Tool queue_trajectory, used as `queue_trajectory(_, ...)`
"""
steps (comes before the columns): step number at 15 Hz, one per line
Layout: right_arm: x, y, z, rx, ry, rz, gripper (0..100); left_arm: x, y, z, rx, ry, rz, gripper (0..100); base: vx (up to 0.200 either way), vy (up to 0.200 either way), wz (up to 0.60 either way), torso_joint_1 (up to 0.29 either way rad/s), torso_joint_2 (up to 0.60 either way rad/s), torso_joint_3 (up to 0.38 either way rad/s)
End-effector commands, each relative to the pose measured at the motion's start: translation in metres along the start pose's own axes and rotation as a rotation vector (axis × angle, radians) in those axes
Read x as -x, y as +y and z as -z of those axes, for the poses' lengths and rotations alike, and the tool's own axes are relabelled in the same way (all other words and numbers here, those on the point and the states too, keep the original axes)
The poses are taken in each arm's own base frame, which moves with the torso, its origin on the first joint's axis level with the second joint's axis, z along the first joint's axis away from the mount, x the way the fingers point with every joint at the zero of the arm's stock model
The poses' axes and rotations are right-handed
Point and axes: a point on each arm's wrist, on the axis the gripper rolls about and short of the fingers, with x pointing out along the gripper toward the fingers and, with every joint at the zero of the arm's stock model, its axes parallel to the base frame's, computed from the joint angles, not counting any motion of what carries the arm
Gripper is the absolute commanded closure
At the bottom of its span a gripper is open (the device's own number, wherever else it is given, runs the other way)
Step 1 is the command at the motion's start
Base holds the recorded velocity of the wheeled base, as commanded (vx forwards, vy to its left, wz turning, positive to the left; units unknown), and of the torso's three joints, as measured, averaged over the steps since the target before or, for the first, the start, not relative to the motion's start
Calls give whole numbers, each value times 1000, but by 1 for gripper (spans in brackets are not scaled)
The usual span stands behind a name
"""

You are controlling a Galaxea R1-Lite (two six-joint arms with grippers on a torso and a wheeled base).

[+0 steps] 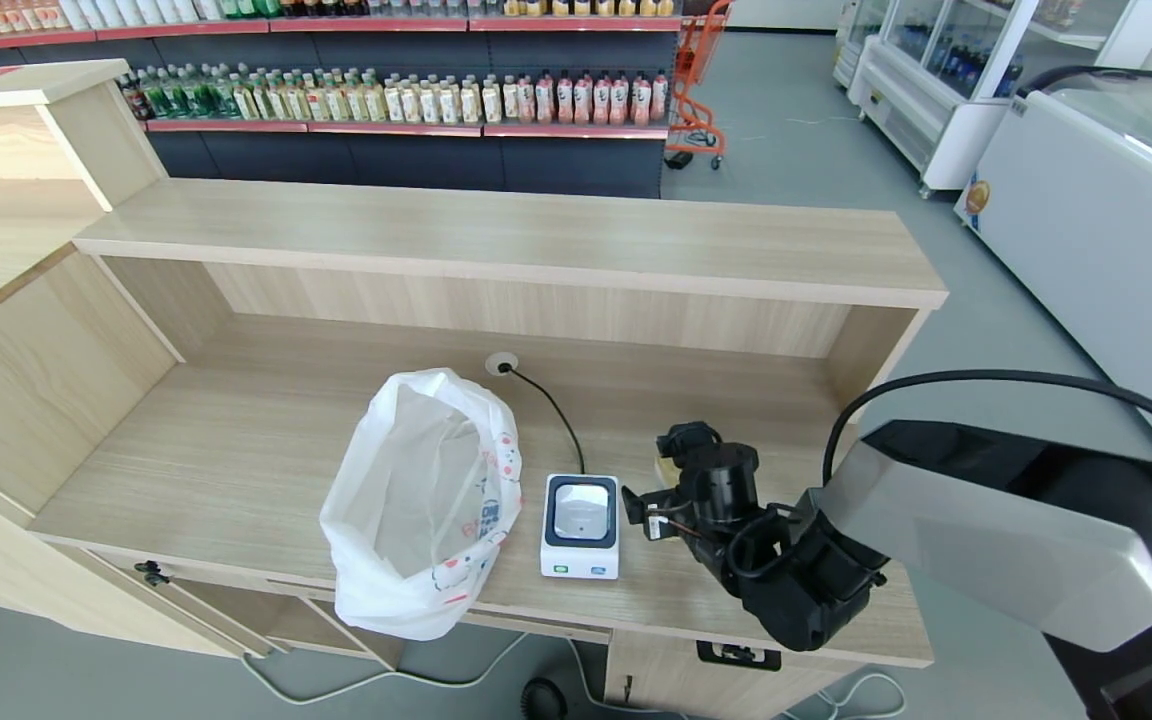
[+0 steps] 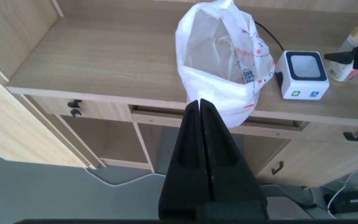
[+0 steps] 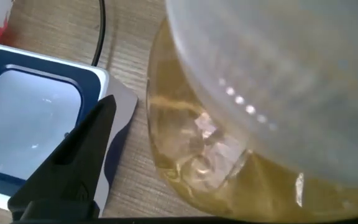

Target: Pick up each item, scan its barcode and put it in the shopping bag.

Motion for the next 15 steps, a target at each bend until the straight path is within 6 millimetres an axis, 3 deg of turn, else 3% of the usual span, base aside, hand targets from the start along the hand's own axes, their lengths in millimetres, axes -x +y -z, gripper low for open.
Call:
queue_trajectory(1, -4, 1, -5, -9, -31, -4, 0, 0, 0, 0, 0, 0, 0, 100, 0, 0, 0, 0, 0, 0)
queue_trajectory(2, -5, 0, -6, -10, -40, -2, 100, 0, 0, 0, 0, 1, 0, 100, 0, 0, 0, 0, 0, 0)
queue_trajectory(8, -5, -8, -10, 4, -46, 14, 100, 0, 0, 0, 0, 1, 0, 100, 0, 0, 0, 0, 0, 0)
queue_trajectory(13, 15, -12, -39, -42, -126, -13, 100, 0, 0, 0, 0, 0, 0, 100, 0, 0, 0, 0, 0, 0)
queue_trajectory(15, 27, -26, -51, -95, -134, 7, 100, 0, 0, 0, 0, 1, -1, 100, 0, 0, 0, 0, 0, 0)
